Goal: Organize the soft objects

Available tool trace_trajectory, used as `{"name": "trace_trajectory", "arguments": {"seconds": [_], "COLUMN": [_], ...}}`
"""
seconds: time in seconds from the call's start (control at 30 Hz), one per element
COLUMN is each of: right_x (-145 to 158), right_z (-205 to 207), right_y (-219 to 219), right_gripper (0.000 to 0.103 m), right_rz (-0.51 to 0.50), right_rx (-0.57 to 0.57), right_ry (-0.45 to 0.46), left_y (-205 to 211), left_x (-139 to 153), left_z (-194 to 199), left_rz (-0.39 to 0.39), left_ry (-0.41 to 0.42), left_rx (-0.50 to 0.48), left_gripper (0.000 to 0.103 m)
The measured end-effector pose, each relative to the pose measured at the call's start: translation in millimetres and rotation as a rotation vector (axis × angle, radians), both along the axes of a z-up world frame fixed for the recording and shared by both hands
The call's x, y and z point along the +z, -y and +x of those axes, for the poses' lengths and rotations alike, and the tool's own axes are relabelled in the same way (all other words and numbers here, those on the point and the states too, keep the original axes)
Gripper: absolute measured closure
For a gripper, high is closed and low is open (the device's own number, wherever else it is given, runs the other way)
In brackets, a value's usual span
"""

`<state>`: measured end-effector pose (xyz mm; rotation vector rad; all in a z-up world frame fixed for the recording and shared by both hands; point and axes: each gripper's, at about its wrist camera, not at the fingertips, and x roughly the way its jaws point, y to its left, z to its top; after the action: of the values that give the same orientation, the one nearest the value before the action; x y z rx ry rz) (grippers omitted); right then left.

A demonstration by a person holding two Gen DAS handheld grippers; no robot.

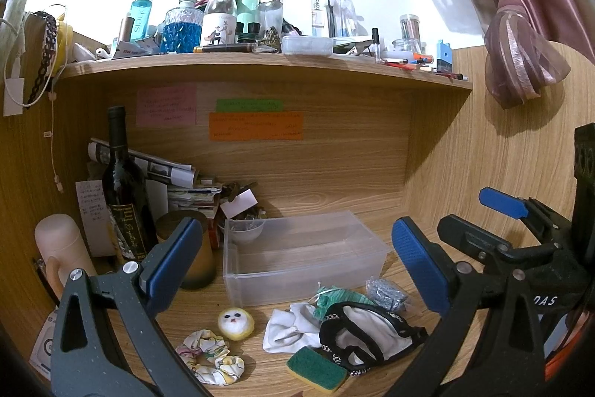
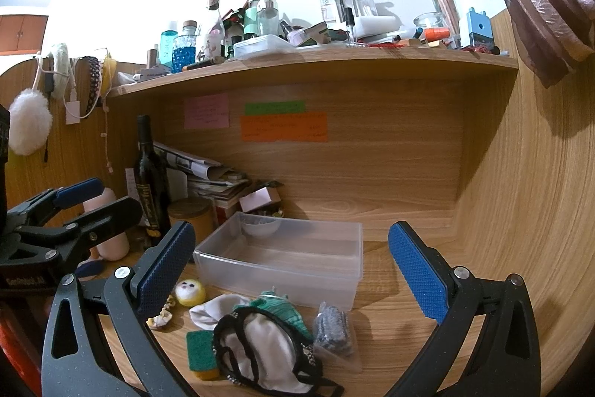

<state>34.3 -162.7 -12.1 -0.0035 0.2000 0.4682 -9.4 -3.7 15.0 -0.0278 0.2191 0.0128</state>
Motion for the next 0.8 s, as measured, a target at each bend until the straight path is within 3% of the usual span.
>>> {"name": "trace_trajectory", "arguments": {"seconds": [0.8], "right_x": [-2.7], "right_z": [6.0], "right_y": [2.1], "right_gripper": [0.0], "right_rz": [0.021], "right_rx": [0.02], "right_ry": [-0.025], "left_y": [-5.8], "left_x": [-8.9], "left_z": [8.9], "left_rz": [-0.018], "left_ry": [-0.029], "left_rx": [0.014], "left_gripper": [0.0]}}
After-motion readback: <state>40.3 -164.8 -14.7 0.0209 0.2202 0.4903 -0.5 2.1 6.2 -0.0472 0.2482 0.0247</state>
